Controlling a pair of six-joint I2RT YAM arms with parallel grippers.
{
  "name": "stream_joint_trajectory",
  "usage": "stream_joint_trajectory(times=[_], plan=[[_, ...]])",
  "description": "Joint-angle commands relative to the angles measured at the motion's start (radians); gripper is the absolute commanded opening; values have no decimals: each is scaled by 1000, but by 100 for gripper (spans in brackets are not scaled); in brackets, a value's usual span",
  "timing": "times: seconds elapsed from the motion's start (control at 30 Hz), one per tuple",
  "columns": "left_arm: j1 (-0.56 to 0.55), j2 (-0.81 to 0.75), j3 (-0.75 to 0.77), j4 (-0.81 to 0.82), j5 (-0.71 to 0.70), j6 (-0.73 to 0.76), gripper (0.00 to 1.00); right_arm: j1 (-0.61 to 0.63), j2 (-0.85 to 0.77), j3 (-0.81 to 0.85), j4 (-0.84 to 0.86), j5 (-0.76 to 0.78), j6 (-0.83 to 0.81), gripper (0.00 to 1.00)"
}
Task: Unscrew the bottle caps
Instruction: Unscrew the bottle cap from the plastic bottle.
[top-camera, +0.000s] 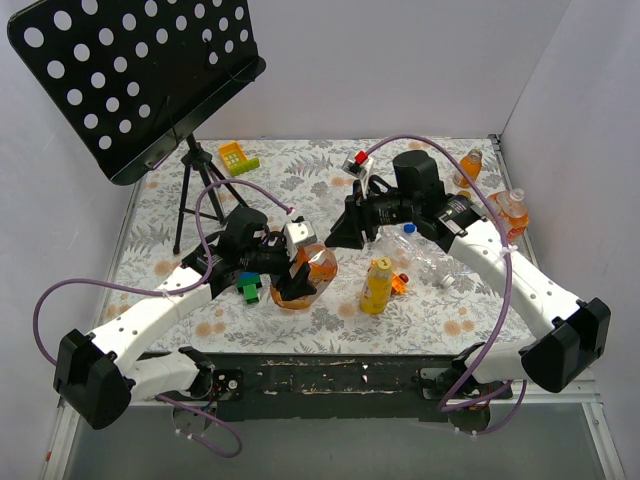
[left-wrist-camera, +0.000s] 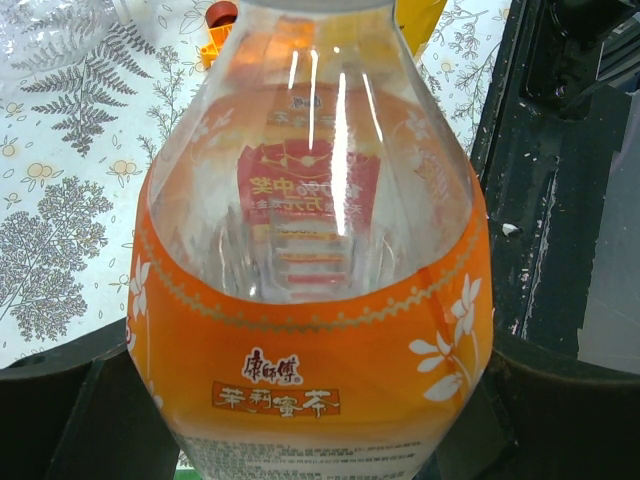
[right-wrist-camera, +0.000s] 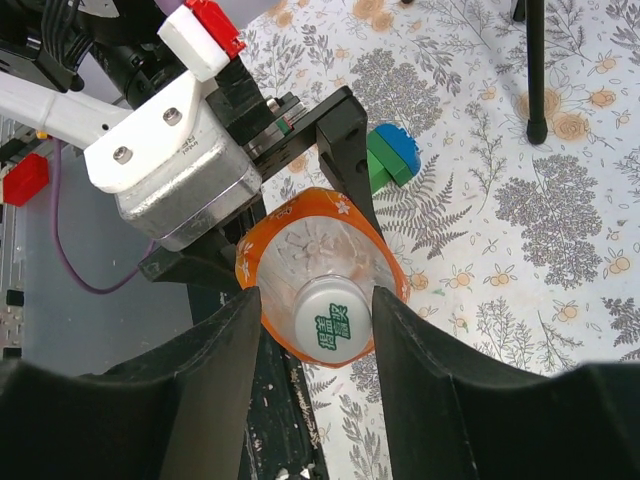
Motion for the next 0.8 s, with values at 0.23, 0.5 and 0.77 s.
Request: stream_joint_trajectory(times=[0.23, 0.5, 0.77], plan=[[3, -46, 50, 63, 23, 1, 0, 4, 5, 3, -3, -5, -10, 51], [3, -49, 42, 63, 23, 1, 0, 4, 17, 16, -29, -31, -38, 29], [3, -45, 73, -26, 29, 66, 0, 7, 130, 264, -620, -462, -1033, 17]])
